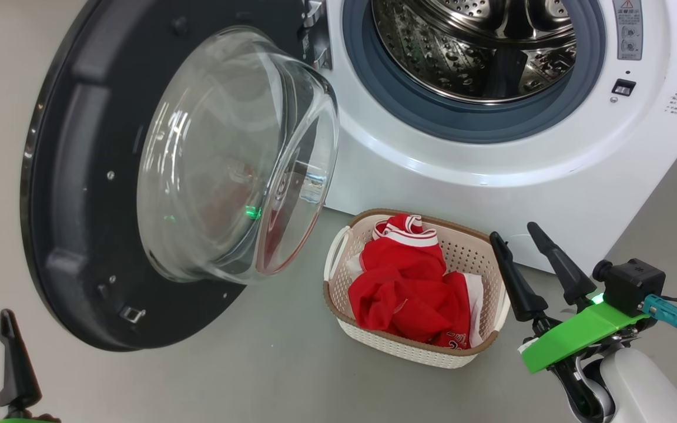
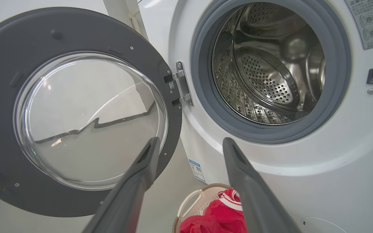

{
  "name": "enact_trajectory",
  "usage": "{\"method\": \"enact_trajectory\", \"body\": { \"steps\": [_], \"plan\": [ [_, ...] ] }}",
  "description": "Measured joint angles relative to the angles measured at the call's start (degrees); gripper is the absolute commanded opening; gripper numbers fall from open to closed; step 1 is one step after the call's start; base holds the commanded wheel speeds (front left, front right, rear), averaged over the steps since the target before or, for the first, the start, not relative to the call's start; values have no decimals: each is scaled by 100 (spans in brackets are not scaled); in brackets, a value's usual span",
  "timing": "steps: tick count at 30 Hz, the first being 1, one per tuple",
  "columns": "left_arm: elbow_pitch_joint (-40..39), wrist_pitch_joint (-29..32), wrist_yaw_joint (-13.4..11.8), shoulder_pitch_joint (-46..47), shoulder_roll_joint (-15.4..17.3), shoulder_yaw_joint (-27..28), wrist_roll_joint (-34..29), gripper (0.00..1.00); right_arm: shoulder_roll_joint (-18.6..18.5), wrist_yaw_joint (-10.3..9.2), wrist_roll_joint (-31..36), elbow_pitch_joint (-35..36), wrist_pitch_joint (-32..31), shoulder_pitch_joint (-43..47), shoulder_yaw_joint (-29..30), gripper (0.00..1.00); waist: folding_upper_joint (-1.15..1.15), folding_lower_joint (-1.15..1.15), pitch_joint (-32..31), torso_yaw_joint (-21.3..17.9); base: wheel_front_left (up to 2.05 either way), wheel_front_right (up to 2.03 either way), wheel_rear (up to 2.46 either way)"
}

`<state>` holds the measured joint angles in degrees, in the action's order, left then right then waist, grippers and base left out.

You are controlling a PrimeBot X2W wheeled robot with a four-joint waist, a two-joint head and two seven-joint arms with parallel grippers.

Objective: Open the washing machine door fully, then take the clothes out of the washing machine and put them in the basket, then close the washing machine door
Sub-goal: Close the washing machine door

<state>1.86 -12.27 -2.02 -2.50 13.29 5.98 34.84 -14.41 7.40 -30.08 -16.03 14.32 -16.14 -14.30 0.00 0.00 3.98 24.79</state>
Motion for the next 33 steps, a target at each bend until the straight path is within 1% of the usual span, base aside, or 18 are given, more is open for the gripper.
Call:
{"method": "enact_trajectory", "body": {
  "steps": [14, 18, 23, 26, 31, 32, 33],
  "plan": [
    [-51, -14, -78, -50, -22, 13, -2, 100, 4, 0, 0, -5, 0, 0, -7, 100, 0, 0, 20, -6, 0, 0, 0],
    [-121, 12, -96, -53, 83, 3, -94, 100, 10, 0, 0, -11, 0, 0, -22, 100, 0, 0, 23, -25, 0, 0, 0],
    [-215, 120, -133, -68, 133, -23, -100, 100, 11, 0, 0, -16, 0, 1, -23, 100, 0, 0, 0, -39, 0, 0, 0],
    [-290, 169, -134, -69, 233, -15, -101, 100, 11, 0, 0, -24, 0, 2, -33, 100, 0, 0, -8, -37, 0, 0, 0],
    [-412, 297, -134, -15, 566, 114, -149, 100, 24, 0, 0, -29, 0, 2, -64, 100, 0, 0, -16, -41, 0, 0, 0],
    [-412, 297, -134, -15, 566, 114, -149, 95, 24, 0, 0, -29, 0, 2, -64, 100, 0, 0, -16, -41, 0, 0, 0],
    [-421, 338, -133, 21, 630, 149, -144, 82, 27, 0, 0, -31, 0, 2, -70, 100, 0, 0, -19, -45, 0, 0, 0]
  ]
}}
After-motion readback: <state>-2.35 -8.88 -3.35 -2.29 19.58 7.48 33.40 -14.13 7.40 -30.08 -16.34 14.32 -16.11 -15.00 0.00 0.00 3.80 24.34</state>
